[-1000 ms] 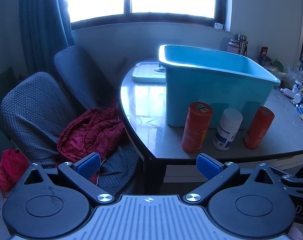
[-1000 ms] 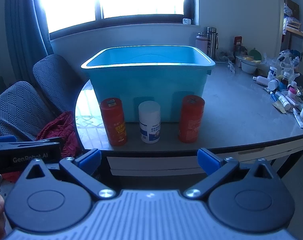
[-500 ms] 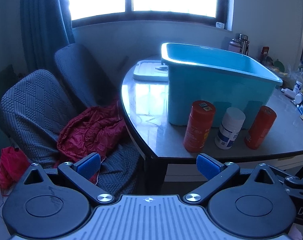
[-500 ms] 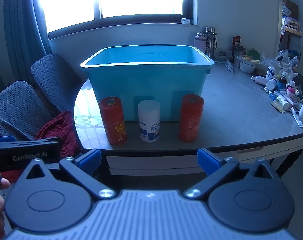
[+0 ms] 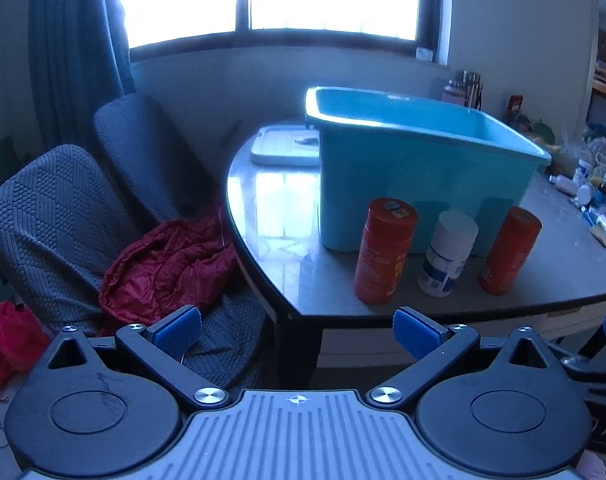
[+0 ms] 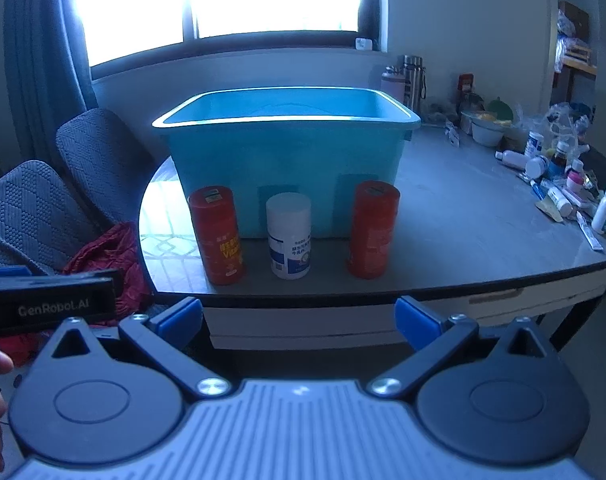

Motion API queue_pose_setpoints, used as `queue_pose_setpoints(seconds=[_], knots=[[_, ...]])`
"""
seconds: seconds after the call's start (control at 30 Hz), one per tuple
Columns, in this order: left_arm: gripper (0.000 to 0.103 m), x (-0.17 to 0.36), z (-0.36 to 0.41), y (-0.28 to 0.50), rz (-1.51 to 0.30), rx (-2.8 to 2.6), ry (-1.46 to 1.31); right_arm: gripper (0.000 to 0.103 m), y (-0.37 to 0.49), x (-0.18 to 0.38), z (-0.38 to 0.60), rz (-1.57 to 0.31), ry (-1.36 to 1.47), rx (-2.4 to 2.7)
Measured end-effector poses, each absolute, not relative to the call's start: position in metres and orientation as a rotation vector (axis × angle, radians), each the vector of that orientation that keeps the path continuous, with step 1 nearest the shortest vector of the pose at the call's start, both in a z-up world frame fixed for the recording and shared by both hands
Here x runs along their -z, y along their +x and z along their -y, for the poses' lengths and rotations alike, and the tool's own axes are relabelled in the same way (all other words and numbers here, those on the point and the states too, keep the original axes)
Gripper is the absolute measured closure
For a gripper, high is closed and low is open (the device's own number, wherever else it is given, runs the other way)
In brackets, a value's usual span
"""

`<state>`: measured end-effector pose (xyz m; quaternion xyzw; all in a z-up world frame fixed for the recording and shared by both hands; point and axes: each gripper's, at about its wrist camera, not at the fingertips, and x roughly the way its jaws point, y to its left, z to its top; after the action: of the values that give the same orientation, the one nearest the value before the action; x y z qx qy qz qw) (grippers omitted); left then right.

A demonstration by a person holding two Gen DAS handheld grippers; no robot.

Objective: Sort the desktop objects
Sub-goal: 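Move both tools toward the two red cans in front of the teal bin, then close the left gripper on one red can while the right gripper closes on the other red can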

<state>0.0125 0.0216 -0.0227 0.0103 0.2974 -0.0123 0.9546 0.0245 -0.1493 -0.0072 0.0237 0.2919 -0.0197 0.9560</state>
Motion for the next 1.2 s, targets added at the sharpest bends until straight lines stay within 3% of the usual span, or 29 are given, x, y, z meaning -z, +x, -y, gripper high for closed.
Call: queue_pose_setpoints(seconds=[0.57,1.2], knots=[[0.0,0.103,0.02,0.048,-0.584,-0.024,0.056,0.0,0.054,0.077,0.183,-0.499,0.026,0.017],[0.0,0.117,0.041,0.059,-0.512,-0.002,0.071,0.0,0.072,0.1,0.203,-0.426,0.055,0.036]])
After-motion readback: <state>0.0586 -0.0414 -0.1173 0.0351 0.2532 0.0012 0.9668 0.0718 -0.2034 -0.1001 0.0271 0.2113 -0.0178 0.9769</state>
